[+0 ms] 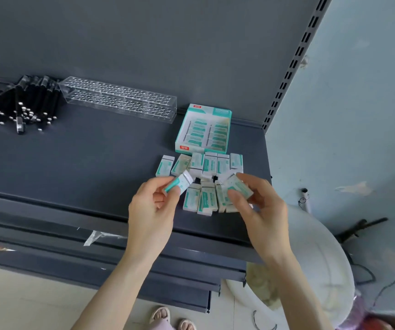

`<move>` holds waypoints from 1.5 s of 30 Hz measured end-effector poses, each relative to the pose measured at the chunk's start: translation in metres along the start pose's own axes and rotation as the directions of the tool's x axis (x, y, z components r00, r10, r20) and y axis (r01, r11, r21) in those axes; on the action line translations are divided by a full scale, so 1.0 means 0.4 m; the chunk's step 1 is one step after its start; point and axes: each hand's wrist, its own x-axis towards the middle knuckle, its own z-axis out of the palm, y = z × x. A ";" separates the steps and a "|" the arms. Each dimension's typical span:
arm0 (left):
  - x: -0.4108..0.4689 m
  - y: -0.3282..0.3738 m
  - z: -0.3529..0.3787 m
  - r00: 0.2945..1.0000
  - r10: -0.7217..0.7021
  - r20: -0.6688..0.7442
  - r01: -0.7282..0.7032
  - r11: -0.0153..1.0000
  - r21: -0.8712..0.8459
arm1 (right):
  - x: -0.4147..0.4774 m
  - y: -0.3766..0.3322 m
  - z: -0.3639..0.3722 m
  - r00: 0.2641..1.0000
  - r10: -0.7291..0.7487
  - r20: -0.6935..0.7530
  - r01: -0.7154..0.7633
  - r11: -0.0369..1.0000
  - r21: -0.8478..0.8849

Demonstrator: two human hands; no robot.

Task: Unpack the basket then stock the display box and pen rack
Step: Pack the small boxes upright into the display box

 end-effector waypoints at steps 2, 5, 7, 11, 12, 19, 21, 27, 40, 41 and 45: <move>0.025 0.019 -0.002 0.997 -0.069 0.046 0.076 0.984 -0.161 | 0.025 -0.021 0.012 0.998 0.030 0.049 -0.035 0.992 0.119; 0.080 0.039 0.004 0.979 -0.134 0.151 0.176 0.935 -0.309 | 0.072 -0.050 0.035 0.997 0.032 0.067 -0.049 0.959 0.280; 0.119 0.042 0.007 0.965 -0.135 0.227 0.209 0.916 -0.343 | 0.106 -0.064 0.051 0.997 0.023 0.068 -0.043 0.947 0.317; 0.210 0.035 -0.002 0.933 -0.129 0.336 0.247 0.909 -0.337 | 0.172 -0.081 0.089 0.993 0.049 0.106 -0.082 0.938 0.336; 0.236 0.033 -0.007 0.919 -0.122 0.374 0.253 0.911 -0.326 | 0.188 -0.084 0.100 0.990 0.056 0.127 -0.096 0.938 0.334; 0.391 0.013 -0.017 0.827 -0.124 0.549 0.291 0.929 -0.228 | 0.264 -0.082 0.158 0.969 0.107 0.222 -0.172 0.940 0.295; 0.415 0.005 -0.009 0.813 -0.147 0.564 0.320 0.921 -0.221 | 0.279 -0.078 0.166 0.968 0.115 0.221 -0.174 0.947 0.269; 0.454 -0.023 0.020 0.831 -0.149 0.537 0.304 0.928 -0.214 | 0.336 -0.050 0.170 0.989 0.119 0.085 -0.119 0.993 -0.004; 0.449 -0.059 0.032 0.897 -0.225 0.381 0.338 0.905 -0.259 | 0.355 -0.015 0.178 0.971 0.136 0.197 -0.053 0.925 -0.375; 0.448 -0.059 0.031 0.896 -0.227 0.381 0.340 0.902 -0.264 | 0.357 -0.015 0.179 0.970 0.133 0.205 -0.047 0.925 -0.378; 0.446 -0.057 0.029 0.902 -0.215 0.375 0.330 0.903 -0.275 | 0.364 -0.020 0.178 0.963 0.138 0.233 -0.036 0.918 -0.396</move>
